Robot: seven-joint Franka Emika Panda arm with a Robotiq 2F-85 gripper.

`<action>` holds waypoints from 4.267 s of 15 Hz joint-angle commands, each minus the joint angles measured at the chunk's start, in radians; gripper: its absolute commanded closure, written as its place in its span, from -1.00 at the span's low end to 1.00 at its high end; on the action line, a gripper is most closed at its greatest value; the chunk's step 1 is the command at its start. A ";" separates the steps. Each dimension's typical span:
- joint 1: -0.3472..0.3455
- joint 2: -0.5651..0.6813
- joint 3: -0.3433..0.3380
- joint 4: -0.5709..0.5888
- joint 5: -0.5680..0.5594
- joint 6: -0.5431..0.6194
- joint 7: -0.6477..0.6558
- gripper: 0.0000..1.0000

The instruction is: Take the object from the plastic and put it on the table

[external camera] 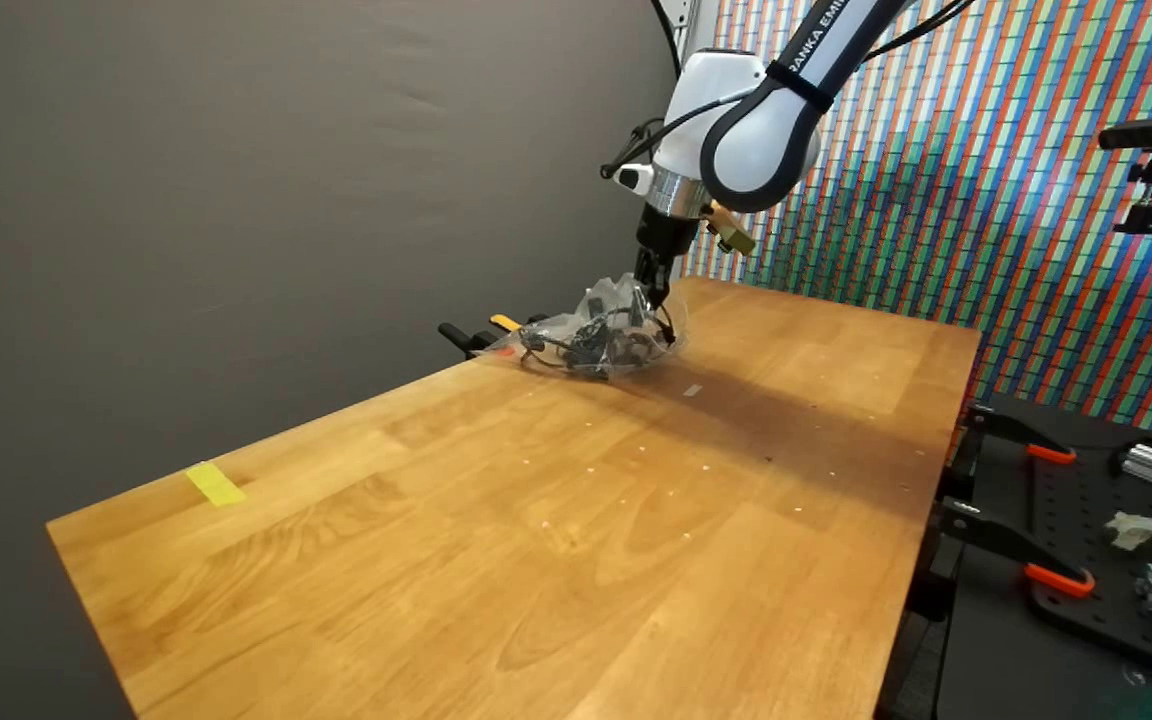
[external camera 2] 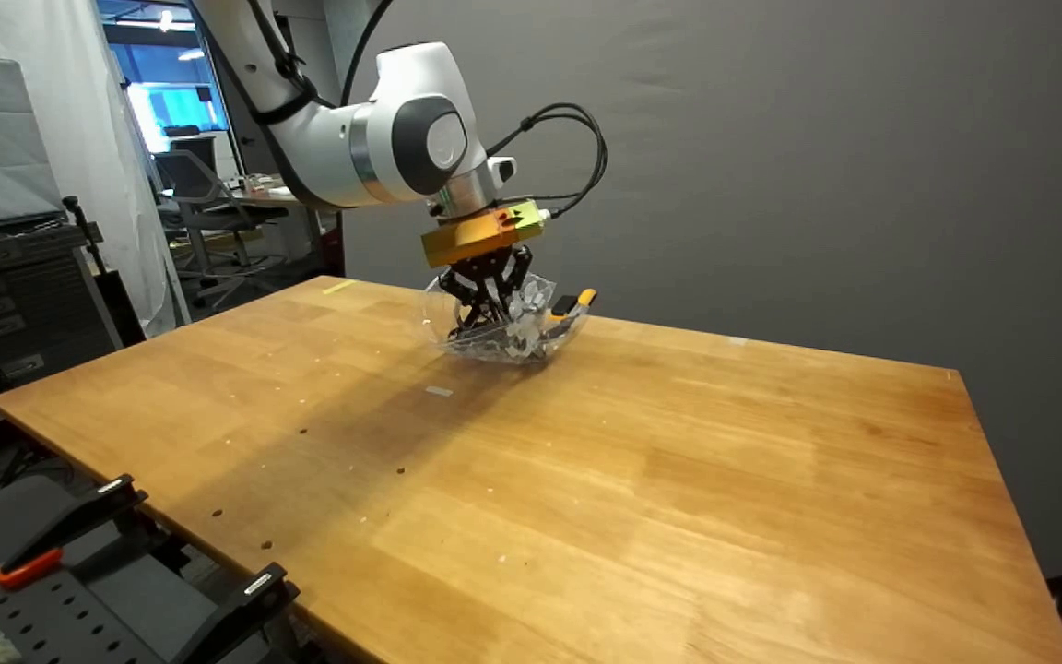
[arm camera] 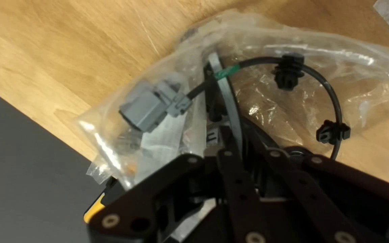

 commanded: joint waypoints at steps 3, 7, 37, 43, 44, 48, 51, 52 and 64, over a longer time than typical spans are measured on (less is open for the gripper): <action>0.025 -0.009 -0.046 -0.001 -0.045 0.007 0.009 0.90; 0.086 -0.049 -0.120 -0.007 -0.100 -0.050 0.052 0.94; 0.107 -0.684 -0.130 -0.161 -0.096 -0.866 0.508 0.94; 0.116 -0.690 -0.125 -0.093 -0.055 -1.215 0.471 0.94; 0.119 -0.683 -0.125 -0.080 -0.038 -1.272 0.451 0.94; 0.130 -0.639 -0.126 -0.027 0.056 -1.452 0.388 0.94; 0.140 -0.574 -0.125 0.018 0.153 -1.549 0.353 0.94; 0.142 -0.554 -0.123 0.034 0.184 -1.581 0.346 0.94; 0.148 -0.284 -0.067 0.200 0.511 -1.765 0.294 0.93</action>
